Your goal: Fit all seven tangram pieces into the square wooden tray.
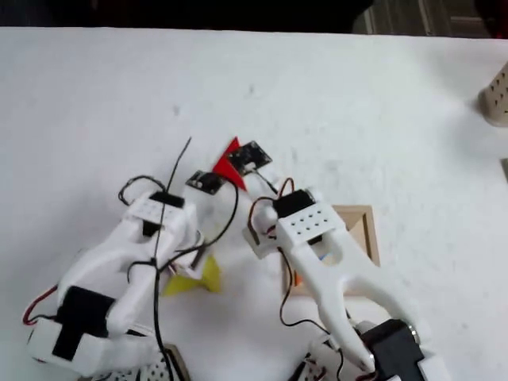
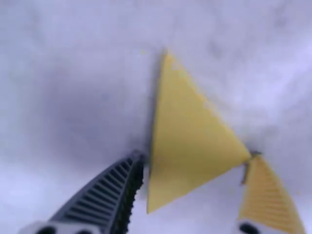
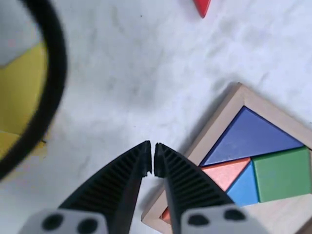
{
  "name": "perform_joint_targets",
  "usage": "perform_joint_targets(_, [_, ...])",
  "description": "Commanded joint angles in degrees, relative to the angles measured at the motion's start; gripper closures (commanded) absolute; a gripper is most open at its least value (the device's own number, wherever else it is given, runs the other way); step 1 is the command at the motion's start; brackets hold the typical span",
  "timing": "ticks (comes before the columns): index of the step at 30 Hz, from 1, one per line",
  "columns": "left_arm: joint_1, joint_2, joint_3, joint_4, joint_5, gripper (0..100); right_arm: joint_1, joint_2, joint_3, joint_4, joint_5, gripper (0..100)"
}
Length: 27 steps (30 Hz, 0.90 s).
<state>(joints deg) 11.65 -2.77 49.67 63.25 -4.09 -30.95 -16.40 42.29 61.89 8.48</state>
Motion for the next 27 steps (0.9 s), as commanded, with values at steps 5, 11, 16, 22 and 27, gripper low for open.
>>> perform_joint_targets(5, [0.7,2.6,-2.8,-0.5,-2.8,78,0.4,-2.8,-0.4,-0.2,0.4,98.1])
perform_joint_targets(11, [0.3,2.5,-3.2,-0.8,-2.6,78,0.4,-2.8,-0.4,-0.2,0.4,98.1])
perform_joint_targets(16, [-0.8,-2.6,-3.4,-3.5,3.4,77,0.4,-2.9,-0.4,-0.1,0.7,98.1])
perform_joint_targets(22, [0.2,-8.7,-3.3,-4.3,7.6,70,0.4,-2.9,-0.4,-0.1,0.7,98.1])
perform_joint_targets(27, [0.2,-4.5,-3.9,-8.3,7.6,67,0.4,-3.1,-0.4,0.0,0.8,98.1])
